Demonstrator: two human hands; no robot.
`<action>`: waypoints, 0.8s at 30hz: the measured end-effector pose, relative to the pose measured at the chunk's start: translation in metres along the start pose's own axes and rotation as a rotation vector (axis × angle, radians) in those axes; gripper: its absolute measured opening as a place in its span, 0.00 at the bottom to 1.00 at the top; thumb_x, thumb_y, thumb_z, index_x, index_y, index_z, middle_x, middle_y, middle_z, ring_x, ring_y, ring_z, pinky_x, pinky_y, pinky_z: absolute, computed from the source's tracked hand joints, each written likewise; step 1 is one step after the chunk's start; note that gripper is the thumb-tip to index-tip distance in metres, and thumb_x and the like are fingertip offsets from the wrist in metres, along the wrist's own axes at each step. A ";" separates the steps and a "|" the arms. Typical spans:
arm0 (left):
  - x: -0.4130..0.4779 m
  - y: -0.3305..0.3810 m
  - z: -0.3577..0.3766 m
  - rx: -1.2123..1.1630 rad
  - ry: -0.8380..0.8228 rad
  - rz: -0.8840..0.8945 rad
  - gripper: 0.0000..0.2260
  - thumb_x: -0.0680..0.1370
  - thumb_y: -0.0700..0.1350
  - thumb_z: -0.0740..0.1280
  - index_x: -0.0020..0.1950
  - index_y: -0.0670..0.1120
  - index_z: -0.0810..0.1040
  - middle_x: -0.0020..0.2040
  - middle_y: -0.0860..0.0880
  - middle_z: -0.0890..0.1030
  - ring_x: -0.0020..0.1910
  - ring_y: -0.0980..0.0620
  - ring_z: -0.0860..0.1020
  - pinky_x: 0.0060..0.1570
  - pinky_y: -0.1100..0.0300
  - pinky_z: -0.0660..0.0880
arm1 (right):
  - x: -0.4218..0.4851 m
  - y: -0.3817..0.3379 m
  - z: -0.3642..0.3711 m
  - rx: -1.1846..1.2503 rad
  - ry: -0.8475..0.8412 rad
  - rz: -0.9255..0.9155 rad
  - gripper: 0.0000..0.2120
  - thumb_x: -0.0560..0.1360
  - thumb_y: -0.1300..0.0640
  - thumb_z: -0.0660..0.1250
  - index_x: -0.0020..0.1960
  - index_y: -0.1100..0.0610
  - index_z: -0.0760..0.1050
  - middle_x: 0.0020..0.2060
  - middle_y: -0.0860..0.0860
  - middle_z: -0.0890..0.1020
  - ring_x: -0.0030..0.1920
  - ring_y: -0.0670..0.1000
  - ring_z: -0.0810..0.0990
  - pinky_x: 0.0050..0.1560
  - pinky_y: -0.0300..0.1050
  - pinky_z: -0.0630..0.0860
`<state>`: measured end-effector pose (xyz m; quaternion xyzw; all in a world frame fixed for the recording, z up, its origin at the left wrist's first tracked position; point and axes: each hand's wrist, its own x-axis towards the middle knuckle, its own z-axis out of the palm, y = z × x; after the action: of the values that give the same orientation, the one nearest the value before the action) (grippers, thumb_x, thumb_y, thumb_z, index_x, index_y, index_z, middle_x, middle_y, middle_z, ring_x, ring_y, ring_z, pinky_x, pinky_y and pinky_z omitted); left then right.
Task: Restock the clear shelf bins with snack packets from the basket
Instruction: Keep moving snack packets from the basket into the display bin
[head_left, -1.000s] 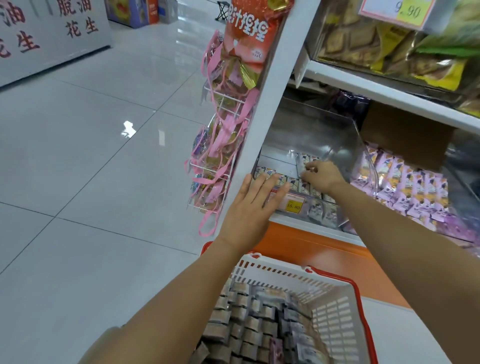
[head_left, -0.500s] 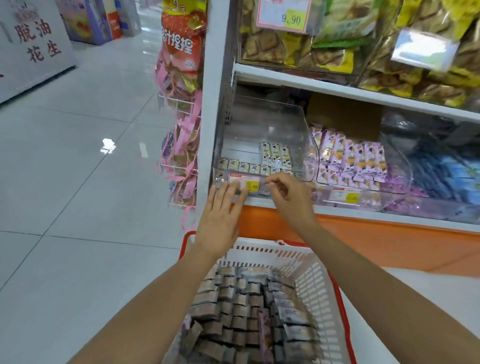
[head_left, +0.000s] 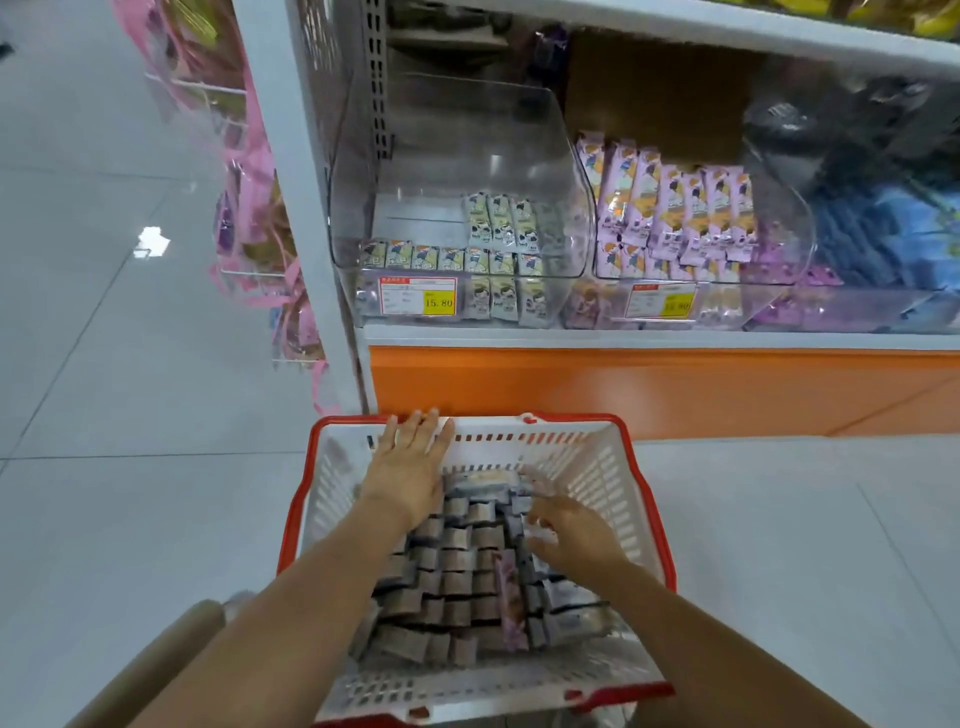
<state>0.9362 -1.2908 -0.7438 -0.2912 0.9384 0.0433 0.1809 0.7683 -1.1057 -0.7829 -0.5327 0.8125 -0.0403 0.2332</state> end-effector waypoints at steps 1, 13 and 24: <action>0.002 0.001 0.004 -0.002 -0.008 -0.010 0.33 0.83 0.52 0.53 0.79 0.47 0.35 0.80 0.44 0.36 0.79 0.44 0.38 0.76 0.44 0.38 | -0.001 0.004 0.006 -0.014 -0.066 0.018 0.18 0.75 0.45 0.67 0.61 0.52 0.75 0.62 0.49 0.76 0.58 0.52 0.76 0.53 0.40 0.72; 0.006 0.001 0.013 0.017 -0.008 -0.044 0.34 0.82 0.49 0.56 0.80 0.46 0.37 0.80 0.45 0.36 0.79 0.44 0.39 0.76 0.44 0.39 | 0.011 0.001 0.002 0.173 -0.061 0.027 0.09 0.73 0.55 0.68 0.36 0.50 0.71 0.34 0.49 0.75 0.34 0.49 0.74 0.38 0.49 0.74; -0.011 0.006 -0.039 -0.951 -0.028 -0.068 0.19 0.85 0.52 0.52 0.72 0.49 0.71 0.68 0.45 0.75 0.65 0.46 0.73 0.63 0.58 0.66 | 0.028 -0.045 -0.089 1.127 0.262 0.012 0.11 0.79 0.59 0.66 0.61 0.57 0.75 0.50 0.58 0.81 0.51 0.52 0.82 0.52 0.47 0.81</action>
<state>0.9295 -1.2875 -0.7032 -0.3718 0.8020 0.4658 0.0415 0.7597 -1.1656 -0.6992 -0.3121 0.6908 -0.5311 0.3785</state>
